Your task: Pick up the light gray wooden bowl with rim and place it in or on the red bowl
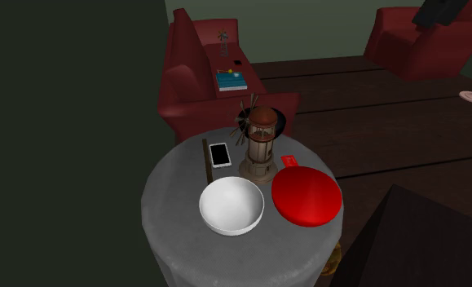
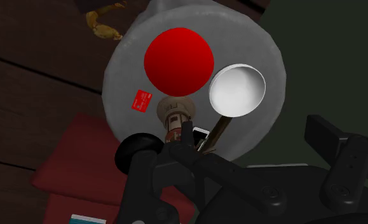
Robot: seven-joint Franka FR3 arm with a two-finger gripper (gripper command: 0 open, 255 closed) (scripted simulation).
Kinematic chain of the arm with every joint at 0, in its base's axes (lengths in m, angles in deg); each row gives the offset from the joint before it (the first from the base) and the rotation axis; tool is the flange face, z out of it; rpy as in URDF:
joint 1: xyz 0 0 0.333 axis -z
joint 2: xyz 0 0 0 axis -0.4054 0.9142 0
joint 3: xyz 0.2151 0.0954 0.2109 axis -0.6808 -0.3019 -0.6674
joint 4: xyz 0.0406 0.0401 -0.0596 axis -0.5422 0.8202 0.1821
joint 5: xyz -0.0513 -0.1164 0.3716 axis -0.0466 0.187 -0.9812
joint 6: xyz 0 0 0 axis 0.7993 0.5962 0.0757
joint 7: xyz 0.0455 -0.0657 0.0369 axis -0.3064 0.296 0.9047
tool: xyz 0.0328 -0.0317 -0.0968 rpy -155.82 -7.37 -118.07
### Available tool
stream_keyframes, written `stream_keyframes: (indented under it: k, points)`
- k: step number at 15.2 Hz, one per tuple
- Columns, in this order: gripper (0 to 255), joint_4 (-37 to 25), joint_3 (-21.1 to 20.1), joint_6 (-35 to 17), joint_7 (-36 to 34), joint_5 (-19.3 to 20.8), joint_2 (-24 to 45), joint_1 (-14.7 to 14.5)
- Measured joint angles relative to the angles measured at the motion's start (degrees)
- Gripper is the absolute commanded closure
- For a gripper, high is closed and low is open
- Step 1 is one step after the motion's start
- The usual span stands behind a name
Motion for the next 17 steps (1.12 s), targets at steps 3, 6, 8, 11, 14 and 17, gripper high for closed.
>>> stream_keyframes:
  k: [3,6,8,11,14,17]
  points:
    - [0,2.07,-0.16,-2.67,-0.01,-0.13,0.71,-0.03]
    - [0,5.18,-0.45,-7.69,-0.08,-0.38,2.74,-0.10]
    - [0,7.45,-0.60,-12.43,0.03,-0.60,5.38,-0.18]
    - [0,10.15,-0.71,-18.03,0.21,-0.86,8.34,-0.26]
    - [0,12.55,-0.78,-24.58,0.50,-1.23,12.60,-0.40]
    - [0,13.93,-0.97,-30.70,0.62,-1.71,17.41,-0.67]
